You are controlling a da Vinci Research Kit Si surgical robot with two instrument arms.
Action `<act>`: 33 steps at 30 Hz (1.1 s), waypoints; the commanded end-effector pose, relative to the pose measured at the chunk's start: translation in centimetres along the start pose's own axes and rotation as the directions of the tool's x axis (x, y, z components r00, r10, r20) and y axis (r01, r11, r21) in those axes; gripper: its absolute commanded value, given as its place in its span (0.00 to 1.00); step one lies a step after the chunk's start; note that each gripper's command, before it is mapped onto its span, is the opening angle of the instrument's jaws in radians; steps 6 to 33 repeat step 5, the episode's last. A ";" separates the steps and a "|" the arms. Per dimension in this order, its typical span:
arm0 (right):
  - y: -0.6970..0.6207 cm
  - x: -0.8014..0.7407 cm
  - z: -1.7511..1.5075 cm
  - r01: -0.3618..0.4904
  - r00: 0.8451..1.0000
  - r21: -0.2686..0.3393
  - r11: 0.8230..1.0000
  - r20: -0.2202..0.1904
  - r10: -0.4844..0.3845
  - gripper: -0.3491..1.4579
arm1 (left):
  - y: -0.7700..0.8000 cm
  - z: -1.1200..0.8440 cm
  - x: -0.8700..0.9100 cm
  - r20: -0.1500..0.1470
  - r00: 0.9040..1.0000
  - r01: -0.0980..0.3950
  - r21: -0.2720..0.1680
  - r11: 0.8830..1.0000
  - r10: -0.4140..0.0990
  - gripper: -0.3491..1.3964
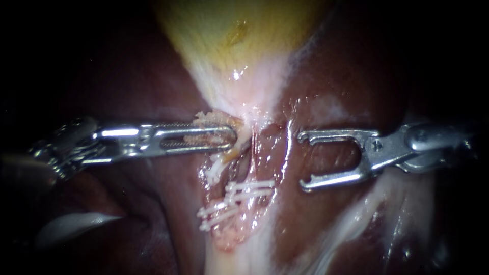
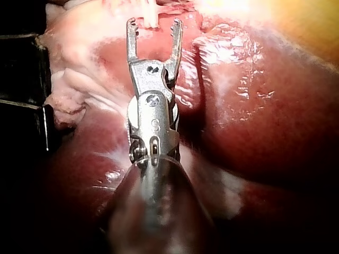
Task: Going back second clip right tube
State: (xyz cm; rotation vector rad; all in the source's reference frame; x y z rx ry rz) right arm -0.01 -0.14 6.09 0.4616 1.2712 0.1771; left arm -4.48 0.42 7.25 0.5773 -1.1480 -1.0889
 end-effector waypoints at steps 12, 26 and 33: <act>0.00 0.00 0.00 0.000 1.000 0.000 1.000 0.000 0.000 0.47 | 0.00 0.00 0.00 -0.002 1.000 0.000 -0.002 1.000 0.000 0.00; 0.00 0.00 0.00 0.000 1.000 0.000 1.000 0.000 0.000 0.47 | 0.00 0.00 0.00 -0.002 1.000 0.000 -0.002 1.000 0.000 0.00; 0.00 0.00 0.00 0.000 1.000 0.000 1.000 0.000 0.000 0.47 | 0.00 0.00 0.00 -0.002 1.000 0.000 -0.002 1.000 0.000 0.00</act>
